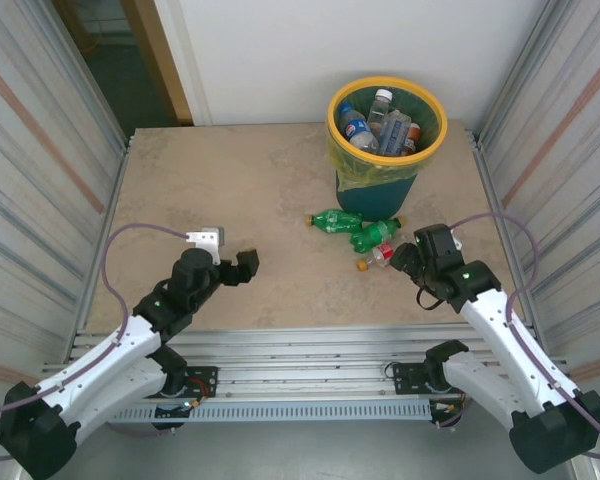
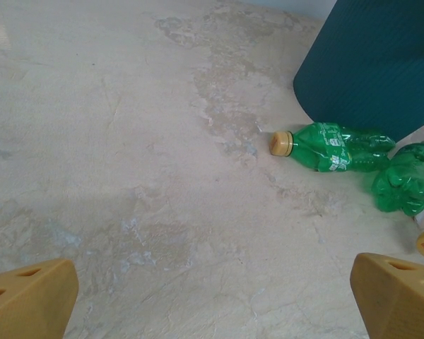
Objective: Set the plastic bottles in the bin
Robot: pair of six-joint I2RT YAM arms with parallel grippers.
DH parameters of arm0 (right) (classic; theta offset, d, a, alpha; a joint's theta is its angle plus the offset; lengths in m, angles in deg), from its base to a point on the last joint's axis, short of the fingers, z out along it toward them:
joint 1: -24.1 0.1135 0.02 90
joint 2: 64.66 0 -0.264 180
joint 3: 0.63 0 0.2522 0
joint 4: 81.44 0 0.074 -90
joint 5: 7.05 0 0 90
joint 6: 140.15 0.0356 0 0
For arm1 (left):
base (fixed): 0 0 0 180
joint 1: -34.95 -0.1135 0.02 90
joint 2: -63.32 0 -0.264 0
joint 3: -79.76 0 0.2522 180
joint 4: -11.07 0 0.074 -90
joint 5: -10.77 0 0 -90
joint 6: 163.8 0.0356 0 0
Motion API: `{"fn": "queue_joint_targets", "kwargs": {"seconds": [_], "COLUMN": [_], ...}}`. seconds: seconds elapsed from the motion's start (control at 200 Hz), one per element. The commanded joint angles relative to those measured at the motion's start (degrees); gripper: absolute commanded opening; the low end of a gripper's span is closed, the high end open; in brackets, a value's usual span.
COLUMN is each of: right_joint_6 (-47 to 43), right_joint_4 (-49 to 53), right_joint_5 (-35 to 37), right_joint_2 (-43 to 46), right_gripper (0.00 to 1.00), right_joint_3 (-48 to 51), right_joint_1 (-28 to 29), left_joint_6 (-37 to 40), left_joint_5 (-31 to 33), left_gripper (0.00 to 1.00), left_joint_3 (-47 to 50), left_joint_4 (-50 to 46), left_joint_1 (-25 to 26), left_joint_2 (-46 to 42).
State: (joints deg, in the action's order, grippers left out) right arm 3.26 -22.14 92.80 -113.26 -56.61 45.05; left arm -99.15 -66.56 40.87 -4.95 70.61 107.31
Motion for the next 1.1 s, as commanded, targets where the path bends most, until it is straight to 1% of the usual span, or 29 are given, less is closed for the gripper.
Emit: {"fn": "queue_joint_targets", "kwargs": {"seconds": [0.0,0.045,0.075,0.301,0.326,0.461,0.641,0.797,0.882,1.037,1.097], "right_joint_6": [6.98,7.46,7.64,6.26,5.95,3.93,2.02,1.01,0.34,-0.68,-1.00], "right_joint_4": [-4.94,-6.34,-7.30,-11.89,-12.30,-15.21,-16.96,-20.55,-21.76,-22.50,-22.59], "right_joint_5": [-1.07,-1.67,-2.07,-3.34,-3.27,-3.70,-3.95,-6.00,-6.51,-6.51,-6.49], "right_joint_2": [0.51,-0.18,-0.81,-7.73,-9.93,-15.12,-20.22,-22.93,-24.57,-27.36,-28.26], "right_gripper": [0.95,1.00,0.98,0.98,0.98,0.98,0.98,1.00,0.97,0.84,0.82], "right_joint_3": [1.92,2.64,3.04,2.21,1.93,0.35,-1.12,-0.85,-1.17,-1.38,-1.24], "right_joint_1": [0.37,0.32,0.35,0.33,0.28,-0.30,-1.89,-3.96,-4.60,-5.56,-5.82], "left_joint_6": [0.28,0.24,0.19,-0.25,-0.38,-0.56,-0.93,-1.00,-1.20,-1.59,-1.64], "left_joint_5": [1.21,1.22,1.15,0.71,0.70,0.71,0.76,0.93,0.95,0.75,0.73], "left_gripper": [0.99,0.99,0.99,0.99,0.99,0.99,0.99,0.99,0.99,0.99,0.99], "left_joint_3": [-0.88,-0.70,-0.54,-0.01,0.08,0.58,0.95,1.04,1.13,1.21,1.30], "left_joint_4": [2.61,2.60,2.62,2.98,2.99,3.02,2.53,2.48,2.54,2.39,2.30], "left_joint_1": [-0.62,-0.68,-0.74,-0.88,-0.87,-0.89,-0.98,-0.97,-0.94,-1.07,-1.07], "left_joint_2": [-0.04,-0.06,-0.06,-0.18,-0.15,-0.47,-1.05,-1.45,-1.45,-1.54,-1.71]}}
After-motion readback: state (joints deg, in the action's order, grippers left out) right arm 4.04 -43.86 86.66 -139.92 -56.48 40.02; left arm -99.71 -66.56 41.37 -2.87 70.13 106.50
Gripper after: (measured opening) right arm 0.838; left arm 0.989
